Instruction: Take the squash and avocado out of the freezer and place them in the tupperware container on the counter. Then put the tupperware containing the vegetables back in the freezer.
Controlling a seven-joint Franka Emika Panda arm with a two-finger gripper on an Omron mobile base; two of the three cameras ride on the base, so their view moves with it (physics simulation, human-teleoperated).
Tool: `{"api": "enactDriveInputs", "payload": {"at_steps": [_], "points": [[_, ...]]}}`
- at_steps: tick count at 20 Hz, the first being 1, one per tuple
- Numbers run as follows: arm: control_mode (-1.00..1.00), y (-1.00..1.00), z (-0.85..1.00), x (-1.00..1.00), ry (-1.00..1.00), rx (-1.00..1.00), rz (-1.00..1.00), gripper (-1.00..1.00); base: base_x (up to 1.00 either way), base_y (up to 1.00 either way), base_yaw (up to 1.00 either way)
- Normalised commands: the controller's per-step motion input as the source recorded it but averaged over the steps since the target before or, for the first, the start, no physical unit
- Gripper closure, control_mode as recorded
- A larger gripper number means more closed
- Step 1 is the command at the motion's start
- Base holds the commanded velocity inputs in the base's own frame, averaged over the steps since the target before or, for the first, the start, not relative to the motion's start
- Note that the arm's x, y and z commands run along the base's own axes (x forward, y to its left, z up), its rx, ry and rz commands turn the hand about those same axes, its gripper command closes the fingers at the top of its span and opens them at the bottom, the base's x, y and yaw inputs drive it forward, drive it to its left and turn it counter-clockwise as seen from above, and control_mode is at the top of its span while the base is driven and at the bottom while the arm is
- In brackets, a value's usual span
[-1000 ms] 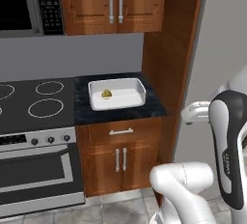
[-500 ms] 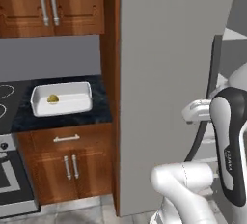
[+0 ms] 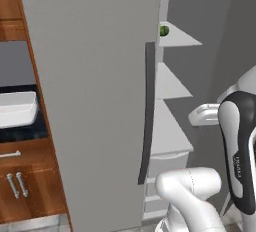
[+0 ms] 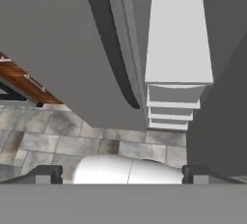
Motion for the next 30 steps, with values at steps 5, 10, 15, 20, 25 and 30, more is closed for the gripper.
{"api": "enactDriveInputs", "payload": {"at_steps": [5,10,15,20,25,30], "points": [[1.0,0.0,0.0,0.0,0.0,0.0,0.0,-1.0,0.65,-0.65,0.0],[1.0,0.0,0.0,0.0,0.0,0.0,0.0,-1.0,0.89,-0.02,0.0],[1.0,0.0,0.0,0.0,0.0,0.0,0.0,-1.0,0.97,-0.05,0.0],[1.0,0.0,0.0,0.0,0.0,0.0,0.0,-1.0,0.61,-0.17,0.0],[-1.0,-0.15,0.37,0.0,-0.15,0.01,0.0,-1.0,0.0,0.0,0.0],[-1.0,-0.23,0.44,0.22,-0.15,0.0,0.0,-1.0,0.0,0.0,0.0]]}}
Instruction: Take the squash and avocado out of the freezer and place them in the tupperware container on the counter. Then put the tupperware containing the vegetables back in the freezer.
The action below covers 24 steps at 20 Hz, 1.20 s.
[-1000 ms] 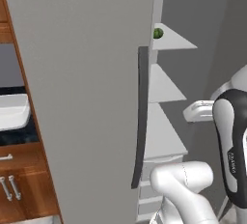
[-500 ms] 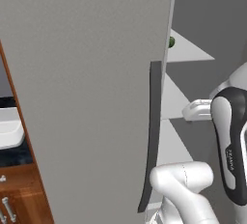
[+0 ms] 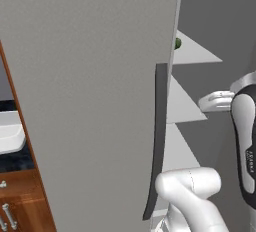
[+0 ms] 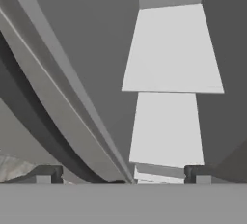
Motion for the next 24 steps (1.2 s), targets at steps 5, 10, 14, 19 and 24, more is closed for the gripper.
{"api": "enactDriveInputs", "payload": {"at_steps": [5,10,14,19,24], "points": [[-1.0,-0.19,0.57,0.5,-0.14,0.0,-0.02,-1.0,0.0,0.0,0.0],[-1.0,-0.05,0.57,0.74,-0.15,0.0,-0.04,-1.0,0.0,0.0,0.0],[-1.0,-0.13,0.38,0.83,-0.11,0.0,0.0,-1.0,0.0,0.0,0.0],[-1.0,-0.16,0.25,0.86,-0.08,0.0,0.0,-1.0,0.0,0.0,0.0],[-1.0,-0.11,0.05,0.9,-0.01,0.0,0.0,-1.0,0.0,0.0,0.0]]}}
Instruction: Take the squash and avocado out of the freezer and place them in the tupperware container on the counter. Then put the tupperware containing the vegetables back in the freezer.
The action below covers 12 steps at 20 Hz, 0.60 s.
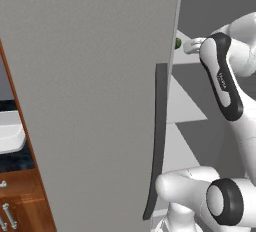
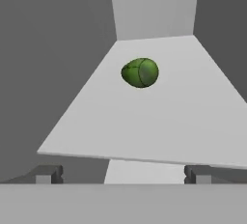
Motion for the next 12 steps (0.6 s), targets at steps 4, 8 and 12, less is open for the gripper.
{"api": "enactDriveInputs", "payload": {"at_steps": [4,8,12], "points": [[-1.0,-0.05,0.0,0.91,0.0,0.0,0.0,-1.0,0.0,0.0,0.0],[-1.0,0.0,0.0,0.82,0.01,0.0,0.0,-1.0,0.0,0.0,0.0],[-1.0,0.0,0.0,0.76,0.01,0.0,0.0,-1.0,0.0,0.0,0.0]]}}
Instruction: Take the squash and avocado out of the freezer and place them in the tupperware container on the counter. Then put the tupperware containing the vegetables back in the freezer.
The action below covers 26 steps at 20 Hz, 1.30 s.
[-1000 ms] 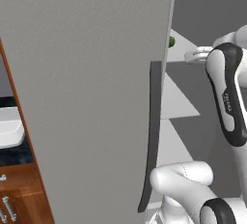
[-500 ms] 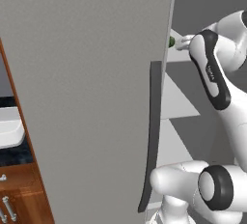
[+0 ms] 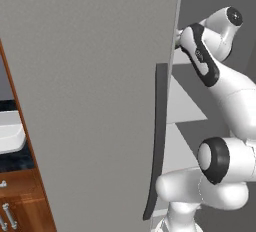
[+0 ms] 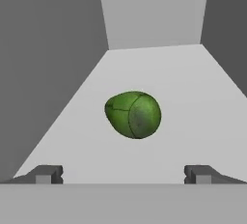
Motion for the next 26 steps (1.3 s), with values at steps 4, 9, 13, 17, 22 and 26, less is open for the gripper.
{"api": "enactDriveInputs", "payload": {"at_steps": [4,9,13,17,22,26], "points": [[-1.0,-0.01,-0.03,0.56,0.04,0.01,0.0,-1.0,0.0,0.0,0.0],[-1.0,0.0,-0.08,0.5,0.06,0.02,0.0,-1.0,0.0,0.0,0.0],[-1.0,0.0,-0.14,0.4,0.07,0.03,0.0,-1.0,0.0,0.0,0.0],[-1.0,0.0,-0.21,0.18,0.07,0.03,0.0,-1.0,0.0,0.0,0.0],[-1.0,0.0,-0.24,0.01,0.05,0.03,0.0,-1.0,0.0,0.0,0.0],[-1.0,0.06,-0.25,0.0,0.05,0.02,0.0,1.0,0.0,0.0,0.0]]}}
